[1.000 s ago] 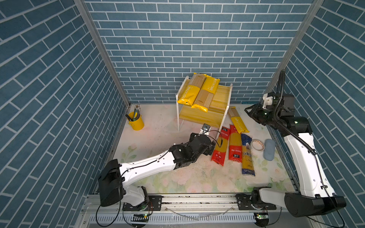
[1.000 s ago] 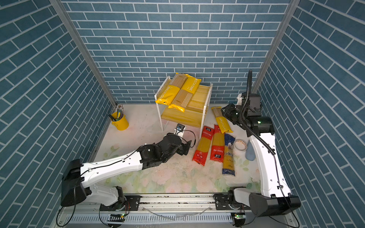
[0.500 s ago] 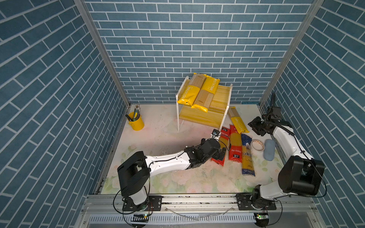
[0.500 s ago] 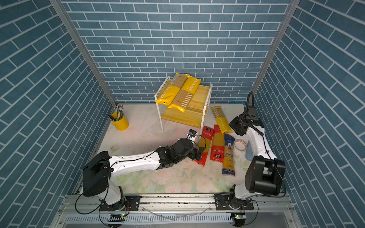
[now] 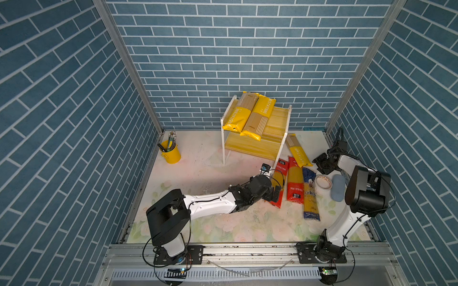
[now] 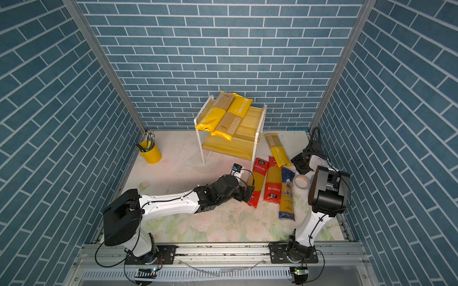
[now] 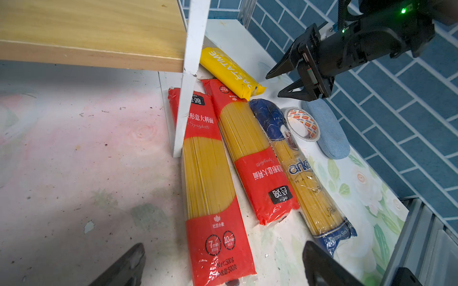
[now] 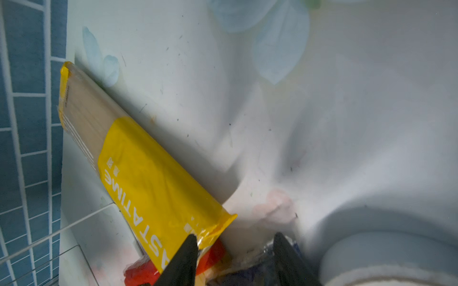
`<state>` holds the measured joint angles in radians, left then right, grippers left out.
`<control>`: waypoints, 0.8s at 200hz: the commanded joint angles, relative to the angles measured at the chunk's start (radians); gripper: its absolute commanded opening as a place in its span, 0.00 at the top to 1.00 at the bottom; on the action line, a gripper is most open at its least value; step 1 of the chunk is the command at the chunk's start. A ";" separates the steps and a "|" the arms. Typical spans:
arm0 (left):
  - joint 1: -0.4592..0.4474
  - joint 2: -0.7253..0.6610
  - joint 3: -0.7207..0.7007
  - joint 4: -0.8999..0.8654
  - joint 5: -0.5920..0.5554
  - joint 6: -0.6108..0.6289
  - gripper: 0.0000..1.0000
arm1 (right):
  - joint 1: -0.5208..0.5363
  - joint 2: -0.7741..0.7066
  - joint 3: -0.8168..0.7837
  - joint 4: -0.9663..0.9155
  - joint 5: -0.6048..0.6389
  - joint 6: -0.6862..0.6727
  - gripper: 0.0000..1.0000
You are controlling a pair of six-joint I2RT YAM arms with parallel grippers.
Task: Arrange pasta packages on shelves
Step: Move the pasta bag from the pasta bags.
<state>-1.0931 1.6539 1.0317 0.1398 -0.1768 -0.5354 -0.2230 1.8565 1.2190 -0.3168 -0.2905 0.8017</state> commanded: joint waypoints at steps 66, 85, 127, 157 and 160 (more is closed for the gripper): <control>0.008 -0.031 -0.028 0.029 0.032 -0.020 0.02 | 0.001 0.087 -0.065 0.239 -0.108 0.178 0.47; 0.008 -0.037 -0.037 0.032 0.024 -0.018 0.02 | 0.003 0.076 -0.088 0.240 -0.109 0.197 0.47; 0.007 -0.027 -0.033 0.040 0.032 -0.019 0.02 | 0.010 0.099 -0.129 0.324 -0.145 0.250 0.47; 0.007 -0.019 -0.028 0.036 0.040 -0.021 0.02 | 0.019 0.148 -0.146 0.401 -0.165 0.294 0.53; 0.008 -0.019 -0.028 0.035 0.039 -0.020 0.02 | 0.019 0.151 -0.152 0.417 -0.171 0.302 0.54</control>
<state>-1.0908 1.6382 1.0031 0.1654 -0.1474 -0.5537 -0.2153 1.9495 1.1191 0.0227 -0.4255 1.0229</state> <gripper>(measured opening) 0.978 0.492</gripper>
